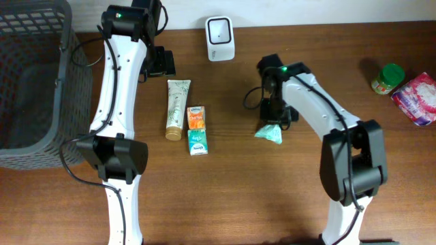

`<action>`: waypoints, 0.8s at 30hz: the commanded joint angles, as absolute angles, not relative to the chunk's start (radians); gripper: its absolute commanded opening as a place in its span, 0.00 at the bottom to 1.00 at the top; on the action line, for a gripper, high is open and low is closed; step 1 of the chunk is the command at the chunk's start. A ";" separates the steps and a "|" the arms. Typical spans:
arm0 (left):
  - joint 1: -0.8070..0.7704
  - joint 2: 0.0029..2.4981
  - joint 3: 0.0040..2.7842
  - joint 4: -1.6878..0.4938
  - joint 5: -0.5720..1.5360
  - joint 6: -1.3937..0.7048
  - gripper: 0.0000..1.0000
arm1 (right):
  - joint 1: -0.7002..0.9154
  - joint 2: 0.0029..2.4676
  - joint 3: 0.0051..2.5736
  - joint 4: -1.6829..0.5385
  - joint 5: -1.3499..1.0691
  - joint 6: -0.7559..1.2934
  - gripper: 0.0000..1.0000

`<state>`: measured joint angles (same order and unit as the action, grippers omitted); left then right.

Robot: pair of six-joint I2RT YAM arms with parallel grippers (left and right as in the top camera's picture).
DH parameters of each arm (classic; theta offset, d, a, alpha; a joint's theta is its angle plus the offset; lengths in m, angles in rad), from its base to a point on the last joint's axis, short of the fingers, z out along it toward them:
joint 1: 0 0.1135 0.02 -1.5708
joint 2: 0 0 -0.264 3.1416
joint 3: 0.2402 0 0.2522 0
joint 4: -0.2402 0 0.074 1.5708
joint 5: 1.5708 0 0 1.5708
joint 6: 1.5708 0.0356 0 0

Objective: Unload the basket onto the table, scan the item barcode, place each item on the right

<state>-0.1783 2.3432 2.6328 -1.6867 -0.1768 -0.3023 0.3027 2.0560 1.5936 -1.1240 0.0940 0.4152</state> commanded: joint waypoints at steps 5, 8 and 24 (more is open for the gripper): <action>-0.180 2.336 2.632 -1.688 -0.188 -0.290 0.99 | 0.299 2.071 1.604 -1.153 0.104 0.426 0.69; -0.180 2.336 2.632 -1.688 -0.188 -0.290 0.99 | 0.238 2.071 1.675 -1.221 -0.027 0.419 0.72; -0.180 2.336 2.632 -1.688 -0.188 -0.290 0.99 | 0.461 2.072 1.674 -1.241 0.404 0.742 0.87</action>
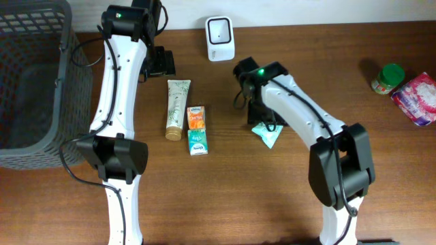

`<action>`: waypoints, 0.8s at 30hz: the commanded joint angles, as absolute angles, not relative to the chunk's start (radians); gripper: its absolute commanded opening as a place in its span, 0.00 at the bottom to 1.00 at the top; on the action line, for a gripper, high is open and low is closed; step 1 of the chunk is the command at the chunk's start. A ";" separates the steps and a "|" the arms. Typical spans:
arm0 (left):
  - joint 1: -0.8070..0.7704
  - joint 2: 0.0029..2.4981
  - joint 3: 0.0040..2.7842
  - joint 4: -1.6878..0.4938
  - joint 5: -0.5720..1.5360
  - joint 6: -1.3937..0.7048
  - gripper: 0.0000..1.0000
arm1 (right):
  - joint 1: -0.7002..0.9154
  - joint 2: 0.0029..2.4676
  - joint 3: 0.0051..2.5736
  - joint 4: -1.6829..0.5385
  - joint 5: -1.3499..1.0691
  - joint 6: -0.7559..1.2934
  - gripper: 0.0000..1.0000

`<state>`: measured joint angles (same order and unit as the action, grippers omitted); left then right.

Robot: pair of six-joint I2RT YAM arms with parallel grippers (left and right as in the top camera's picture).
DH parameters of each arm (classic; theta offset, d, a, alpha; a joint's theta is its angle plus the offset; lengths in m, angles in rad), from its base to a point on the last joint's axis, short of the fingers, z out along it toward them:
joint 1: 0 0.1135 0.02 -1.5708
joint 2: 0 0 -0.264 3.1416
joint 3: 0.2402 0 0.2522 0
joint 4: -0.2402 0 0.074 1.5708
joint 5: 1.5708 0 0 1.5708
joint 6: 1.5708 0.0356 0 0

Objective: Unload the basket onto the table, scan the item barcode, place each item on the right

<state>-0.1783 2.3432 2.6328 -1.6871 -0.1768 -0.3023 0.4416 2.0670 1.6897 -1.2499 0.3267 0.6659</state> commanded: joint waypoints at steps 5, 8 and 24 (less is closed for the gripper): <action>-0.181 2.336 2.632 -1.688 -0.188 -0.290 0.99 | 0.408 2.070 1.687 -1.250 0.273 0.738 0.99; -0.180 2.336 2.632 -1.688 -0.188 -0.290 0.99 | 0.247 2.063 1.769 -1.357 0.247 0.737 0.99; -0.189 2.339 2.629 -1.667 0.216 -0.262 0.99 | -0.353 2.064 1.921 -1.547 0.165 0.734 0.99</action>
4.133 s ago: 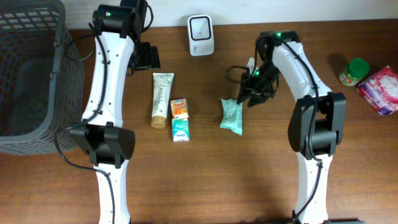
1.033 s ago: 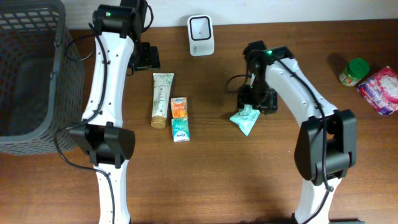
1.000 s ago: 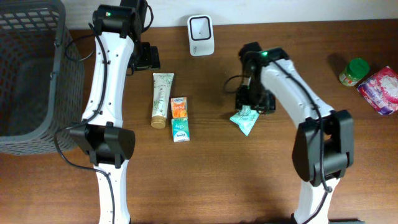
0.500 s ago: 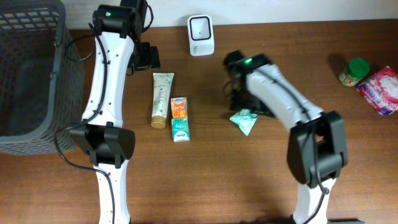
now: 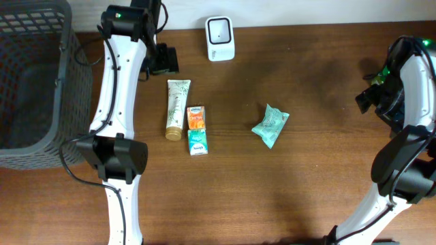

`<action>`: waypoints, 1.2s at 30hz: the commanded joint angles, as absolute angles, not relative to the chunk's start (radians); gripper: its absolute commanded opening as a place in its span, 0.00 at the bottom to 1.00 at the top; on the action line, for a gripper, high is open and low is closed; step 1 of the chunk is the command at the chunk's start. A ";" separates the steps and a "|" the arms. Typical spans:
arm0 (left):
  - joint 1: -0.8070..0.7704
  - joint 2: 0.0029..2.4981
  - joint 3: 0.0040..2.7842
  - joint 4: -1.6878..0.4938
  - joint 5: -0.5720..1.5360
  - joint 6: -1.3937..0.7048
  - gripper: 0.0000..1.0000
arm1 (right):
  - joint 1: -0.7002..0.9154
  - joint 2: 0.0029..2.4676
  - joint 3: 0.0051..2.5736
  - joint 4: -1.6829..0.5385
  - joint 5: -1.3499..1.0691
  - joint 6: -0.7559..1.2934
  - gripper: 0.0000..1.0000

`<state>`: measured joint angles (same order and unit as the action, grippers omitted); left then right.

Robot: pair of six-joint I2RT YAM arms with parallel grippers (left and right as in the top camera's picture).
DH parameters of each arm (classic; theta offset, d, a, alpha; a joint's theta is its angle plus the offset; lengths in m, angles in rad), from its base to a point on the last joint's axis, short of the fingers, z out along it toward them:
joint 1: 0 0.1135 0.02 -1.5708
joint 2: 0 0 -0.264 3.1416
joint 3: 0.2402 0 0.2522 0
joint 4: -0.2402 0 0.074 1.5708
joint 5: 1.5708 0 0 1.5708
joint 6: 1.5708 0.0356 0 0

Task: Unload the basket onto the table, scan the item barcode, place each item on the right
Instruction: 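Grasp the teal pack with the left gripper and lift it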

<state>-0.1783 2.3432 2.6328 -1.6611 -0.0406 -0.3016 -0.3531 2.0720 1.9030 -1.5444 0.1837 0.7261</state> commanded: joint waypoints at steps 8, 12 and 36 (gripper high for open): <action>-0.376 2.341 2.208 -1.351 0.561 -0.023 0.95 | -0.353 2.064 1.921 -1.547 0.165 0.734 0.99; -0.470 2.341 2.043 -1.140 0.640 0.014 0.99 | -0.353 2.064 1.921 -1.547 0.165 0.734 0.99; -0.676 2.553 2.040 -0.889 0.478 -0.171 0.00 | -0.353 2.064 1.921 -1.547 0.165 0.734 0.99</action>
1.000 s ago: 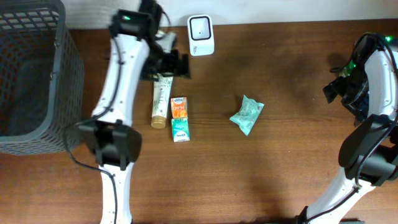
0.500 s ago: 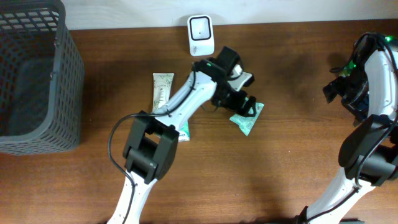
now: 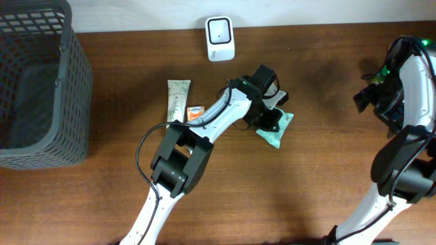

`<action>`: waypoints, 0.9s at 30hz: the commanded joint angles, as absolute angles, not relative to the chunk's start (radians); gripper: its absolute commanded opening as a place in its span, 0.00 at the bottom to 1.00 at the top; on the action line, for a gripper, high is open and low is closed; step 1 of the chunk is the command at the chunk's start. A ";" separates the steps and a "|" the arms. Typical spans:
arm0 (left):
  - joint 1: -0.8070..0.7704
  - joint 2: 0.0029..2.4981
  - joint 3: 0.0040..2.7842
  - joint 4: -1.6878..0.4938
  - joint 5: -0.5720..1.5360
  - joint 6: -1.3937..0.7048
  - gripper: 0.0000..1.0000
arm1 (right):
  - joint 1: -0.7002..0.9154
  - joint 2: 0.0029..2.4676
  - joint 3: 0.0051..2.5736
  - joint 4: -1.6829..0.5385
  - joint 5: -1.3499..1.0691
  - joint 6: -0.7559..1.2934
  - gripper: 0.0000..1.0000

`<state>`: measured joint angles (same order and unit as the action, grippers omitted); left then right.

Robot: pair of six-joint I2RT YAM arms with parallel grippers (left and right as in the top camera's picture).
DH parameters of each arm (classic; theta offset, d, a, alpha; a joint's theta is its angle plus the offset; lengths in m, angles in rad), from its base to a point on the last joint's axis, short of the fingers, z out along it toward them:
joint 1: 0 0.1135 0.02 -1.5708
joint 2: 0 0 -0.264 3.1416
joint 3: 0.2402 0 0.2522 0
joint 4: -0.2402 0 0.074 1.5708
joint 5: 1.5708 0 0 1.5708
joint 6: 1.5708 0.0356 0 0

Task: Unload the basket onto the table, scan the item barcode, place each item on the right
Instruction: 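Grasp the teal pack with the left gripper and lift it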

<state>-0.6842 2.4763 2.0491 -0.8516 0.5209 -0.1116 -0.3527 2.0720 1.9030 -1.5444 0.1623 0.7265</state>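
A pale green packet (image 3: 279,131) lies on the brown table, right of centre. My left gripper (image 3: 271,117) has come down on the packet's upper left end; its dark fingers cover that end, and the overhead view does not show how they stand. The white barcode scanner (image 3: 220,39) stands at the table's back edge, facing forward. Far to the right, my right gripper (image 3: 362,102) hangs away from the packet, with nothing seen in it.
A dark mesh basket (image 3: 71,82) fills the left side. A cream tube (image 3: 177,99) lies left of centre, with a small orange carton (image 3: 195,111) beside it, partly under my left arm. The right arm (image 3: 409,75) covers the table's right edge.
My left arm has left the back left corner by the basket, and its gripper now sits on the green packet. The packet lies almost where it was. The right arm has stayed put.
My right gripper was first on the packet, right of centre, and then a little further left with it. By the third moment it was at the far right and the packet lay alone. The left arm stayed at the back left throughout, and now reaches the packet.
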 commanded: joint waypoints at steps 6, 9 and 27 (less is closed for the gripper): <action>-0.571 2.552 2.225 -1.060 0.701 0.060 0.00 | -0.353 2.064 1.921 -1.547 0.165 0.734 0.99; -0.507 2.552 2.343 -1.176 0.792 0.263 0.00 | -0.353 2.064 1.921 -1.548 0.165 0.734 0.99; -0.214 2.278 2.531 -1.641 1.112 0.982 0.00 | -0.353 2.064 1.921 -1.548 0.165 0.734 0.99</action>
